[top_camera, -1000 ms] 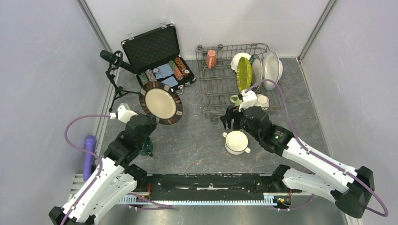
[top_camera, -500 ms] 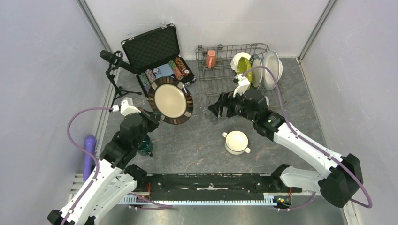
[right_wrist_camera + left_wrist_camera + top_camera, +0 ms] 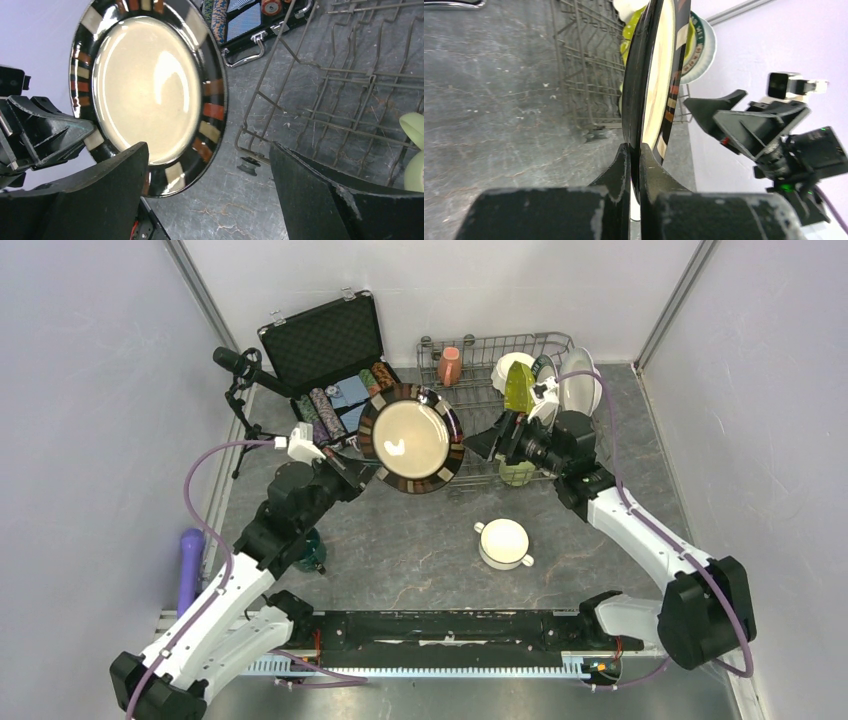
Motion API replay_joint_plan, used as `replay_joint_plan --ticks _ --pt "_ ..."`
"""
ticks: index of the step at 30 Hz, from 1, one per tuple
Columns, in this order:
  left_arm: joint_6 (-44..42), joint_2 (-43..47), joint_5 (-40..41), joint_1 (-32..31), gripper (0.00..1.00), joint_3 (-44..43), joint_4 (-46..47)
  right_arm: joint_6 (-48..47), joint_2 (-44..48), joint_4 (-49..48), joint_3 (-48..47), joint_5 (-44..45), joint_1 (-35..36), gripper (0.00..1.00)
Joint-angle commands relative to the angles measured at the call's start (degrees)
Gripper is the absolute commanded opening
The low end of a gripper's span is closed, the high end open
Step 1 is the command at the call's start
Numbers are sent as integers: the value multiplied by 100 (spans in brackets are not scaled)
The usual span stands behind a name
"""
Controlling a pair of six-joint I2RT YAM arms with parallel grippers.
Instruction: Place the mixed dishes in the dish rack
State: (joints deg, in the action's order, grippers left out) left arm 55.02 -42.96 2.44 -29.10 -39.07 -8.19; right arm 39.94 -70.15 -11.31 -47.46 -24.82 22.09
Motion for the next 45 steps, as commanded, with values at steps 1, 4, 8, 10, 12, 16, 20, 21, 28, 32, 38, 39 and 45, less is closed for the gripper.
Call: replay_joint_plan --ticks 1,4,8,10,12,16,20,21,28,32,38,39,45 --pt "562 59 -534 54 2 -471 2019 504 -75 -596 173 -405 -242 94" --pt "742 -57 -723 71 2 -479 2183 864 -125 -1216 366 -742 -325 91" --pt "995 -252 -1002 98 2 -484 2474 1287 -257 -1818 446 -1121 -368 81" --pt "1019 -313 -1037 97 2 -481 2497 1487 -311 -2077 453 -1256 -363 75" --pt "1047 -367 -1077 104 2 -479 2515 1642 -352 -2317 448 -1365 -363 66" --pt "1111 -522 -1241 106 2 -463 2670 1846 -400 -2494 422 -1455 -367 31" --pt "875 -535 -1023 104 2 -406 2543 1850 -333 -2327 333 -1269 -374 0" --pt "772 -492 -866 104 5 -392 2422 1822 -297 -2281 299 -1183 -390 0" --pt "-386 -630 471 105 47 -1035 122 733 -495 -365 -1033 1 -467 0" --pt "-696 -641 843 104 76 -1165 -474 429 -666 67 -1704 618 -478 0" --pt "-1303 -349 1195 114 87 -1404 -1181 -693 -1113 1502 -3234 1937 -469 0" --pt "-1476 -328 1270 115 88 -1494 -1395 -931 -1185 1761 -3508 2254 -460 0" --pt "-2180 -213 1676 114 90 -1716 -2325 -2178 -1392 2635 -4295 4728 -1 0"
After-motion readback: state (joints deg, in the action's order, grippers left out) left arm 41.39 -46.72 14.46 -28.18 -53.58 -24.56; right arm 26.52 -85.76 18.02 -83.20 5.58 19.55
